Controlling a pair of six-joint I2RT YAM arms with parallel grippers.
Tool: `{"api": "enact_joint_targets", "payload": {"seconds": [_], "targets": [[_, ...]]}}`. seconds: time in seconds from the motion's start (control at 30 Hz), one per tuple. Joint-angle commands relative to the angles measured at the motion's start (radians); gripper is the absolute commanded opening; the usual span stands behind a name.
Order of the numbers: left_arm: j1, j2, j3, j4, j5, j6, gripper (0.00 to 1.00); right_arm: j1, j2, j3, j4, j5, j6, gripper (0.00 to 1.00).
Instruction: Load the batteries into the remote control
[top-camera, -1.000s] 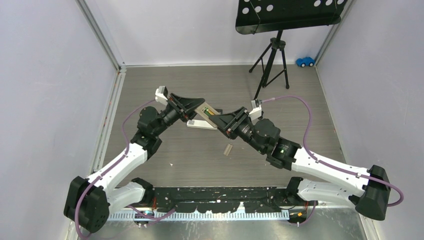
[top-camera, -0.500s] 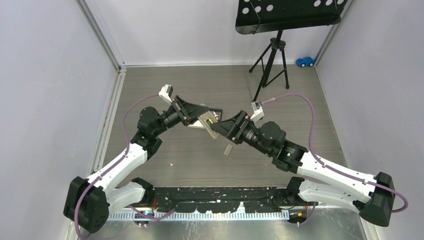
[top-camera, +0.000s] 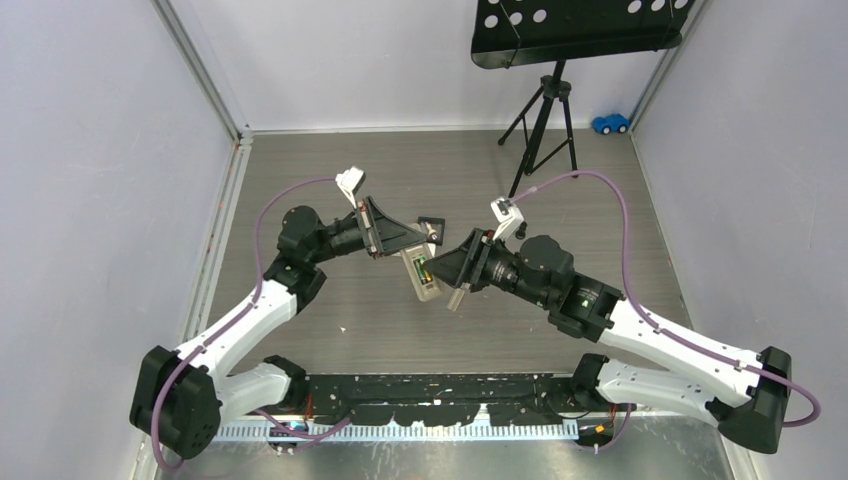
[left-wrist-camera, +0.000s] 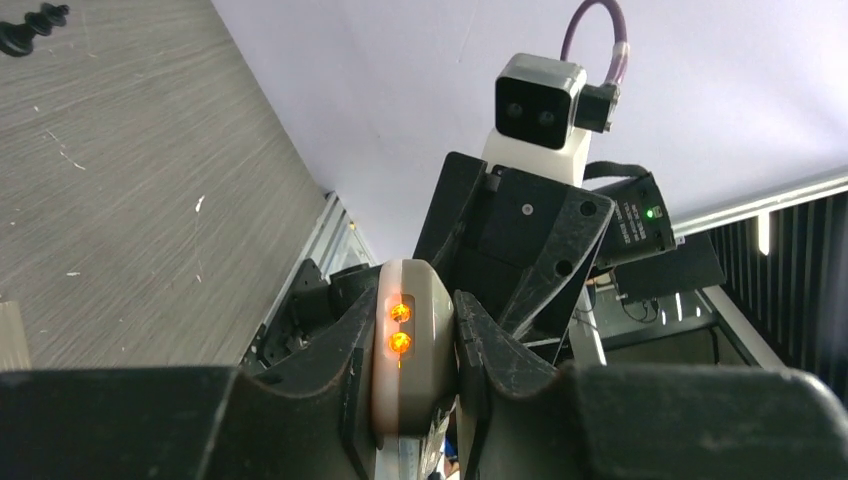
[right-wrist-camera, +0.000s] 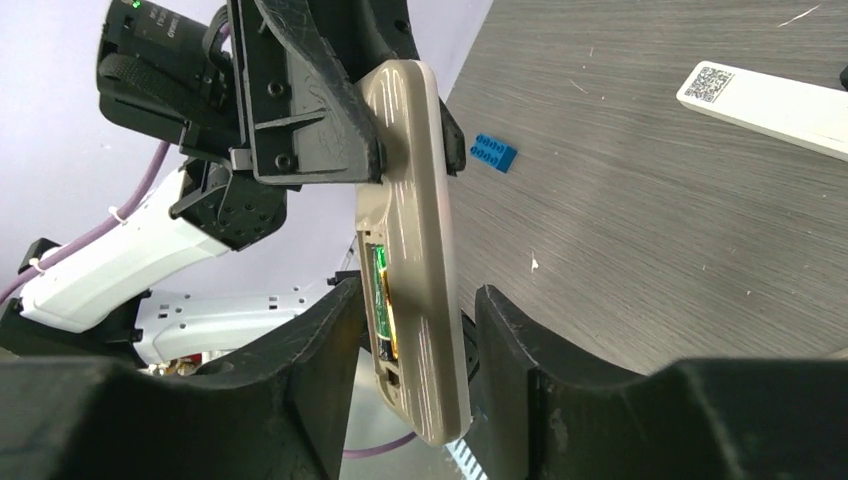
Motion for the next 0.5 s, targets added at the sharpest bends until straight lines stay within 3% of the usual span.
{"api": "enact_joint_targets", "payload": {"seconds": [0.0, 0.1, 0.33, 0.47], "targets": [[0.000, 0.002, 0.056, 0.053, 0.083, 0.031, 0.00, -0.004, 0.037, 0.057, -0.014, -0.037, -0.062, 0.49], [0.000, 0.000, 0.054, 0.055, 0.090, 0.030, 0.00, -0.004, 0.063, 0.056, -0.027, 0.053, -0.047, 0.44], [0.000, -0.009, 0.054, 0.068, 0.100, 0.025, 0.00, -0.013, 0.095, 0.057, -0.111, 0.192, -0.022, 0.23], [0.000, -0.008, 0.055, 0.074, 0.100, 0.026, 0.00, -0.015, 0.094, 0.055, -0.112, 0.156, -0.022, 0.26]]}}
